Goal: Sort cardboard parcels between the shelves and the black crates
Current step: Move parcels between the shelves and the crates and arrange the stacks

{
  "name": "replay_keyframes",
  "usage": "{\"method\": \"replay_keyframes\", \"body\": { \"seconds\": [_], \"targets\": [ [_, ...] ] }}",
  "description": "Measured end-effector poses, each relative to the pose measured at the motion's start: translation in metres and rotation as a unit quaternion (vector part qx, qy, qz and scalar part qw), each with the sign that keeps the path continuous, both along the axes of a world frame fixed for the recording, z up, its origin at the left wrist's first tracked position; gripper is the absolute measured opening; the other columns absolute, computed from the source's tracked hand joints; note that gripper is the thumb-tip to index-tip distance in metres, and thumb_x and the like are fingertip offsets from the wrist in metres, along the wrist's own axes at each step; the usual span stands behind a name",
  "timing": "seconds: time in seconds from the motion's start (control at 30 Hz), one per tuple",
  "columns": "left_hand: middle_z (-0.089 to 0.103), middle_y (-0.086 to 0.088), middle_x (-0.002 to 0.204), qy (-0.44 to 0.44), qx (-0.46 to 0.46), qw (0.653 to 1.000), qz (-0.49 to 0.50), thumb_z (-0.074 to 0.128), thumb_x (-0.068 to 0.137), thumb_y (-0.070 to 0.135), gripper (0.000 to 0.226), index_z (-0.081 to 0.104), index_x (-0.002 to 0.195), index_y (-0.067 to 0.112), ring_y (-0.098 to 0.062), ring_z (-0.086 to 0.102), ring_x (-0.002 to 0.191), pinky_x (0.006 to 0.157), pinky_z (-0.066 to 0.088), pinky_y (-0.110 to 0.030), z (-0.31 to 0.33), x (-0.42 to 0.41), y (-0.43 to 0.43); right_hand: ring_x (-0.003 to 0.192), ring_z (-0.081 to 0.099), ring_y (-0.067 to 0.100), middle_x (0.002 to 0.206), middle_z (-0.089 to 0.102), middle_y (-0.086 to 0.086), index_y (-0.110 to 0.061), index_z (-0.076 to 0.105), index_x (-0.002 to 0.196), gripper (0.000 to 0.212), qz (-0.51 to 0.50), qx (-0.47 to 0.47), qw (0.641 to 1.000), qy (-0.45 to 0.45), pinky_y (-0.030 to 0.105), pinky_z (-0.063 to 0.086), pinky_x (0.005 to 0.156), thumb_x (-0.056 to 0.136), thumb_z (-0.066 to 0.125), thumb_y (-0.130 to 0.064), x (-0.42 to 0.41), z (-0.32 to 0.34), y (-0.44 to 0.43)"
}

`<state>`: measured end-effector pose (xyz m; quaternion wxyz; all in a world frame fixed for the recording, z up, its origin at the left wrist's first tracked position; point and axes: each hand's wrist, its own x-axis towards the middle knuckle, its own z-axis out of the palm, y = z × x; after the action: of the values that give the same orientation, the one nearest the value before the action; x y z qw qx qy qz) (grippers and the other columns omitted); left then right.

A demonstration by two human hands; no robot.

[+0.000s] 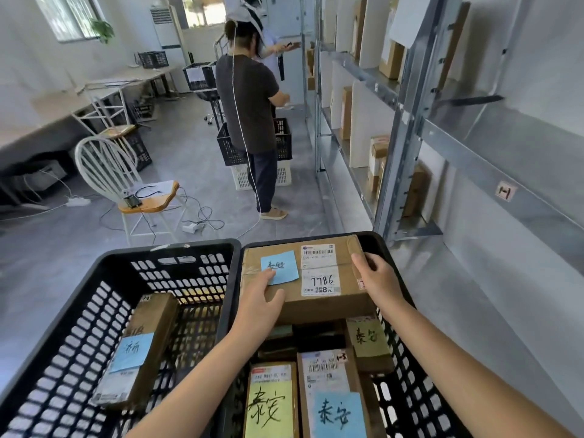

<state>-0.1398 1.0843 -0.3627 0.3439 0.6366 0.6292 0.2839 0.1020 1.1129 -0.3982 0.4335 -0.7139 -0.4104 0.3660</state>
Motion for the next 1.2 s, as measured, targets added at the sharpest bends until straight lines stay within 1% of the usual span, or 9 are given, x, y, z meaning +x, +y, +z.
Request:
{"method": "replay_keyframes", "body": {
  "seconds": [0.17,0.27,0.37,0.43,0.63,0.8,1.0,1.13,1.2],
  "targets": [
    [0.038,0.004,0.157,-0.004,0.009,1.000,-0.022,0.054,0.101,0.018,0.050,0.042,0.149,0.019,-0.012,0.030,0.145,0.117,0.023,-0.026,0.012,0.004,-0.001,0.134,0.047,0.022,0.148,0.049,0.006,-0.013,0.044,0.147,0.056,0.038,0.020,0.995,-0.088,0.039,0.040,0.109,0.102,0.042,-0.047,0.000,0.025,-0.008],
    [0.037,0.003,0.157,0.013,0.020,0.999,-0.045,0.052,0.101,0.019,0.049,0.042,0.149,0.018,-0.014,0.031,0.145,0.118,0.025,-0.029,0.022,0.002,-0.003,0.137,0.042,0.022,0.150,0.045,0.007,-0.012,0.041,0.149,0.053,0.050,0.028,0.981,-0.186,0.036,0.036,0.110,0.103,0.043,-0.040,-0.003,0.040,-0.022],
    [0.037,0.002,0.158,0.029,0.029,0.997,-0.066,0.051,0.101,0.019,0.048,0.043,0.148,0.019,-0.019,0.038,0.142,0.116,0.032,-0.035,0.035,-0.002,-0.007,0.137,0.040,0.021,0.146,0.047,0.008,-0.009,0.043,0.146,0.051,0.064,0.058,0.942,-0.323,0.036,0.035,0.111,0.103,0.043,-0.036,-0.007,0.054,-0.039],
    [0.038,0.001,0.157,0.032,0.047,0.995,-0.082,0.051,0.100,0.019,0.047,0.044,0.147,0.018,-0.020,0.039,0.141,0.114,0.031,-0.032,0.044,-0.006,-0.010,0.143,0.032,0.020,0.151,0.042,0.005,-0.010,0.040,0.148,0.053,0.088,0.058,0.924,-0.368,0.039,0.032,0.117,0.103,0.042,-0.038,-0.009,0.064,-0.053],
    [0.031,0.002,0.161,0.045,0.111,0.975,-0.185,0.053,0.100,0.022,0.050,0.040,0.149,0.020,-0.015,0.024,0.149,0.120,0.020,-0.032,0.073,-0.016,-0.028,0.146,0.028,0.017,0.155,0.036,-0.002,-0.017,0.036,0.150,0.055,0.089,0.061,0.907,-0.407,0.036,0.029,0.115,0.102,0.042,-0.043,-0.029,0.101,-0.100],
    [0.032,0.002,0.160,0.065,0.175,0.952,-0.244,0.054,0.099,0.027,0.055,0.037,0.151,0.019,-0.013,0.027,0.148,0.120,0.021,-0.031,0.093,-0.019,-0.048,0.152,0.013,0.022,0.164,0.020,0.000,-0.021,0.025,0.155,0.062,0.087,0.025,0.878,-0.471,0.041,0.019,0.120,0.102,0.042,-0.047,-0.049,0.130,-0.144],
    [0.035,-0.001,0.159,0.064,0.269,0.899,-0.339,0.056,0.098,0.027,0.056,0.039,0.151,0.016,-0.015,0.030,0.146,0.120,0.022,-0.030,0.116,-0.009,-0.089,0.148,0.022,0.025,0.159,0.031,0.005,-0.016,0.032,0.151,0.056,0.021,0.019,0.855,-0.518,0.037,0.016,0.121,0.102,0.043,-0.040,-0.061,0.166,-0.215],
    [0.028,0.004,0.162,0.054,0.289,0.872,-0.390,0.056,0.098,0.030,0.059,0.034,0.153,0.021,-0.015,0.025,0.149,0.121,0.022,-0.034,0.124,0.002,-0.125,0.146,0.019,0.024,0.159,0.029,0.008,-0.013,0.031,0.151,0.057,-0.041,0.012,0.849,-0.527,0.018,-0.001,0.112,0.103,0.045,-0.038,-0.070,0.182,-0.278],
    [0.027,0.007,0.162,0.042,0.297,0.860,-0.412,0.056,0.098,0.032,0.060,0.033,0.153,0.024,-0.014,0.024,0.149,0.120,0.023,-0.034,0.125,0.008,-0.148,0.148,0.015,0.022,0.160,0.026,0.006,-0.014,0.030,0.152,0.057,-0.066,0.000,0.845,-0.530,0.017,-0.004,0.109,0.103,0.044,-0.039,-0.077,0.187,-0.310]
  ]
}}
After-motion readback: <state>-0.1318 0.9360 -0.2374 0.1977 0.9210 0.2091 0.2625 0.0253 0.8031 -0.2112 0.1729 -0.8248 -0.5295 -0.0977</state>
